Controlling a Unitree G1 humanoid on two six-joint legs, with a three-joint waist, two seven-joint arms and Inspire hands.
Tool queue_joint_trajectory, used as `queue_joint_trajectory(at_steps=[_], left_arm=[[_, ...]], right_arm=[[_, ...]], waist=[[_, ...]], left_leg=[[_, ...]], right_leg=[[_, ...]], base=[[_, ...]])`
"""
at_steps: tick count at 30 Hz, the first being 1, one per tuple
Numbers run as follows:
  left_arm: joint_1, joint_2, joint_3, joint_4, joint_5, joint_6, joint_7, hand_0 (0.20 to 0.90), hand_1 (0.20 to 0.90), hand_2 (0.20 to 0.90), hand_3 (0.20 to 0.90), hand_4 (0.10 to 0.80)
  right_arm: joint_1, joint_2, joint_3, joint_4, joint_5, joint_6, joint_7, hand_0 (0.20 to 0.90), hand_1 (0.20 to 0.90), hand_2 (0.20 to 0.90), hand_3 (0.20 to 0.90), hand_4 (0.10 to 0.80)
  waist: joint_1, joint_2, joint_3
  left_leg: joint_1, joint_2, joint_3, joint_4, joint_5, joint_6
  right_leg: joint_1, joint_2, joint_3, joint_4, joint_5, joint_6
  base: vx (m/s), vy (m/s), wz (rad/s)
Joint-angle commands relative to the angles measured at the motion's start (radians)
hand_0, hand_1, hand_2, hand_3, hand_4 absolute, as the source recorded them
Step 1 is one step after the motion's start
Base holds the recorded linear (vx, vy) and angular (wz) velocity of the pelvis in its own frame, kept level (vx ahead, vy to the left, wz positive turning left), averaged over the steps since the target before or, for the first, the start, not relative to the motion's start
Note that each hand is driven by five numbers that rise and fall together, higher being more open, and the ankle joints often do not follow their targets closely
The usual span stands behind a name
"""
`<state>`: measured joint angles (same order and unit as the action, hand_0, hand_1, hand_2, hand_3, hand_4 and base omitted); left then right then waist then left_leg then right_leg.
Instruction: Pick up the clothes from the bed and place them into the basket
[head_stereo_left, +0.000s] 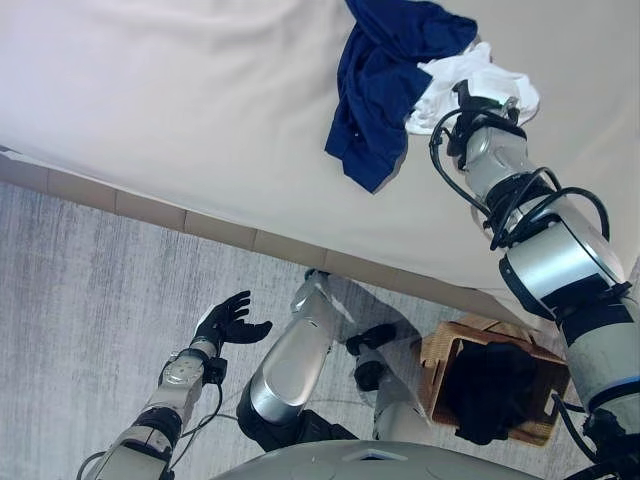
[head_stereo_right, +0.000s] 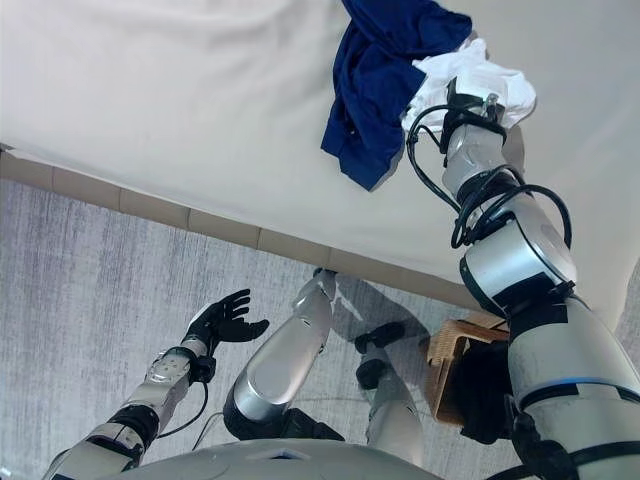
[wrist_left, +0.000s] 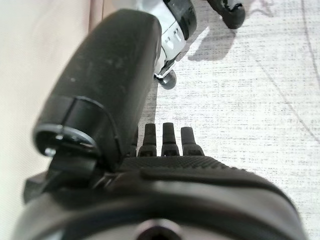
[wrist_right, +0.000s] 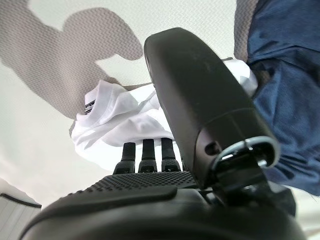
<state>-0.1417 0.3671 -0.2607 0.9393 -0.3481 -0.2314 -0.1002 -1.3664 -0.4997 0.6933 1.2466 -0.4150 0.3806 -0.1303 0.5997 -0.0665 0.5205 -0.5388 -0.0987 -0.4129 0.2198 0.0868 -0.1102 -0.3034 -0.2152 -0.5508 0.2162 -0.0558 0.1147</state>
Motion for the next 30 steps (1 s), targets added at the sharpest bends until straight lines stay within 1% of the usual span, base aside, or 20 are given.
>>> queue_joint_trajectory(at_steps=[1,2,3,6,7,9,11,13,15,17,18,20,21,22,23,24,26,30], left_arm=[[0.091,0.064,-0.042,-0.015,-0.036,-0.050,-0.025,0.900,0.900,0.900,0.900,0.800],[0.098,0.069,-0.040,-0.019,-0.040,-0.052,-0.031,0.900,0.900,0.900,0.900,0.800],[0.105,0.071,-0.039,-0.023,-0.040,-0.052,-0.036,0.900,0.900,0.900,0.900,0.800],[0.120,0.070,-0.042,-0.020,-0.026,-0.048,-0.037,0.900,0.900,0.900,0.900,0.800],[0.125,0.067,-0.045,-0.014,-0.019,-0.048,-0.031,0.900,0.900,0.900,0.900,0.800],[0.126,0.068,-0.051,-0.004,-0.020,-0.052,-0.024,0.900,0.900,0.900,0.900,0.800],[0.123,0.070,-0.053,0.002,-0.017,-0.056,-0.021,0.900,0.900,0.900,0.900,0.800],[0.108,0.080,-0.057,0.008,-0.009,-0.059,-0.004,0.900,0.900,0.900,0.900,0.800],[0.097,0.084,-0.063,0.007,-0.010,-0.056,0.012,0.900,0.900,0.900,0.900,0.800],[0.073,0.086,-0.070,0.005,0.001,-0.036,0.033,0.900,0.900,0.900,0.900,0.800],[0.070,0.086,-0.071,0.005,0.002,-0.032,0.038,0.900,0.900,0.900,0.900,0.800],[0.048,0.091,-0.074,-0.001,0.038,0.006,0.072,0.900,0.900,0.900,0.900,0.800],[0.044,0.094,-0.074,-0.003,0.044,0.026,0.080,0.900,0.900,0.900,0.900,0.800],[0.041,0.099,-0.075,-0.008,0.068,0.050,0.089,0.900,0.900,0.900,0.900,0.800],[0.040,0.103,-0.076,-0.006,0.077,0.065,0.092,0.900,0.900,0.900,0.900,0.800],[0.036,0.106,-0.072,-0.001,0.096,0.092,0.088,0.900,0.900,0.900,0.900,0.800],[0.033,0.105,-0.078,0.007,0.116,0.127,0.085,0.900,0.900,0.900,0.900,0.800],[0.021,0.079,-0.082,0.026,0.160,0.189,0.082,0.900,0.900,0.900,0.900,0.800]], right_arm=[[-0.128,-0.071,0.073,-0.020,-0.010,0.062,-0.134,0.900,0.900,0.900,0.900,0.800],[-0.139,-0.080,0.067,-0.016,0.017,0.059,-0.163,0.618,0.618,0.618,0.571,0.471],[-0.146,-0.085,0.066,-0.018,0.057,0.053,-0.202,0.300,0.300,0.300,0.200,0.100],[-0.158,-0.094,0.040,-0.028,0.101,0.010,-0.296,0.300,0.300,0.300,0.200,0.100],[-0.158,-0.098,0.025,-0.041,0.112,-0.025,-0.354,0.300,0.300,0.300,0.200,0.100],[-0.158,-0.107,0.017,-0.065,0.114,-0.062,-0.414,0.300,0.300,0.300,0.200,0.100],[-0.155,-0.108,0.009,-0.077,0.122,-0.076,-0.433,0.300,0.300,0.300,0.200,0.100],[-0.141,-0.120,-0.004,-0.111,0.148,-0.134,-0.484,0.300,0.300,0.300,0.200,0.100],[-0.140,-0.123,-0.011,-0.132,0.181,-0.160,-0.504,0.300,0.300,0.300,0.200,0.100],[-0.141,-0.130,-0.016,-0.174,0.207,-0.188,-0.529,0.300,0.300,0.300,0.200,0.100],[-0.141,-0.131,-0.018,-0.183,0.209,-0.189,-0.532,0.300,0.300,0.300,0.200,0.100],[-0.125,-0.151,-0.037,-0.276,0.224,-0.207,-0.566,0.300,0.300,0.300,0.200,0.100],[-0.115,-0.157,-0.045,-0.302,0.214,-0.214,-0.564,0.300,0.300,0.300,0.200,0.100],[-0.095,-0.170,-0.054,-0.347,0.203,-0.213,-0.567,0.300,0.300,0.300,0.200,0.100],[-0.084,-0.178,-0.056,-0.375,0.206,-0.213,-0.571,0.300,0.300,0.300,0.200,0.100],[-0.064,-0.192,-0.066,-0.416,0.207,-0.213,-0.563,0.300,0.300,0.300,0.200,0.100],[-0.033,-0.218,-0.088,-0.471,0.200,-0.222,-0.540,0.300,0.300,0.300,0.200,0.100],[0.013,-0.270,-0.125,-0.557,0.175,-0.232,-0.503,0.300,0.300,0.300,0.200,0.100]], waist=[[0.025,0.058,-0.001],[0.024,0.063,-0.001],[0.023,0.065,-0.001],[0.013,0.064,-0.001],[0.003,0.060,-0.001],[-0.012,0.054,-0.001],[-0.019,0.048,-0.001],[-0.046,0.031,-0.001],[-0.064,0.023,-0.001],[-0.088,0.018,-0.001],[-0.092,0.017,-0.001],[-0.127,0.005,-0.005],[-0.142,-0.003,-0.023],[-0.161,-0.010,-0.046],[-0.177,-0.016,-0.064],[-0.199,-0.023,-0.096],[-0.233,-0.029,-0.140],[-0.306,-0.033,-0.225]], left_leg=[[-0.032,0.006,0.071,0.001,-0.035,0.112],[-0.046,0.003,0.069,0.011,-0.037,0.115],[-0.055,0.000,0.068,0.019,-0.038,0.116],[-0.066,-0.001,0.070,0.035,-0.046,0.118],[-0.065,0.001,0.072,0.038,-0.050,0.118],[-0.059,0.005,0.077,0.039,-0.056,0.119],[-0.053,0.007,0.080,0.037,-0.061,0.120],[-0.016,0.017,0.085,0.027,-0.073,0.121],[0.012,0.027,0.093,0.014,-0.078,0.121],[0.066,0.039,0.108,-0.014,-0.080,0.118],[0.076,0.042,0.111,-0.019,-0.080,0.118],[0.164,0.057,0.141,-0.075,-0.078,0.109],[0.187,0.064,0.152,-0.098,-0.077,0.105],[0.204,0.067,0.170,-0.126,-0.047,0.103],[0.226,0.072,0.183,-0.147,-0.045,0.099],[0.262,0.078,0.201,-0.175,-0.045,0.095],[0.310,0.087,0.229,-0.204,-0.049,0.089],[0.405,0.095,0.288,-0.225,-0.067,0.085]], right_leg=[[-0.032,-0.051,0.001,0.207,-0.026,-0.002],[-0.051,-0.051,0.004,0.226,-0.032,-0.002],[-0.065,-0.049,0.007,0.237,-0.038,-0.002],[-0.088,-0.046,0.021,0.250,-0.040,-0.001],[-0.093,-0.042,0.030,0.249,-0.035,0.001],[-0.095,-0.033,0.048,0.243,-0.031,0.002],[-0.092,-0.030,0.057,0.238,-0.026,0.002],[-0.076,-0.019,0.089,0.214,-0.009,0.006],[-0.054,-0.009,0.112,0.187,-0.011,0.004],[-0.014,0.004,0.144,0.143,-0.013,0.001],[-0.007,0.007,0.149,0.135,-0.014,0.001],[0.065,0.030,0.181,0.072,-0.010,0.003],[0.087,0.039,0.189,0.044,-0.007,0.006],[0.113,0.051,0.192,-0.008,0.025,0.003],[0.134,0.062,0.205,-0.037,0.029,0.007],[0.169,0.073,0.225,-0.076,0.032,0.010],[0.212,0.084,0.249,-0.121,0.036,0.009],[0.270,0.097,0.290,-0.174,0.054,-0.005]], base=[[-0.057,-0.002,0.10],[-0.051,-0.009,0.07],[-0.056,-0.004,0.04],[-0.047,-0.006,-0.03],[-0.050,-0.020,-0.08],[-0.048,-0.040,-0.13],[-0.027,-0.071,-0.15],[-0.049,-0.145,-0.11],[-0.061,-0.116,-0.27],[-0.063,-0.107,-0.49],[-0.045,-0.138,-0.44],[-0.018,-0.165,-0.36],[-0.066,-0.105,-0.36],[-0.067,-0.088,-0.36],[-0.065,-0.086,-0.39],[0.021,-0.077,-0.30],[0.036,-0.042,-0.47],[0.040,-0.005,-0.46]])
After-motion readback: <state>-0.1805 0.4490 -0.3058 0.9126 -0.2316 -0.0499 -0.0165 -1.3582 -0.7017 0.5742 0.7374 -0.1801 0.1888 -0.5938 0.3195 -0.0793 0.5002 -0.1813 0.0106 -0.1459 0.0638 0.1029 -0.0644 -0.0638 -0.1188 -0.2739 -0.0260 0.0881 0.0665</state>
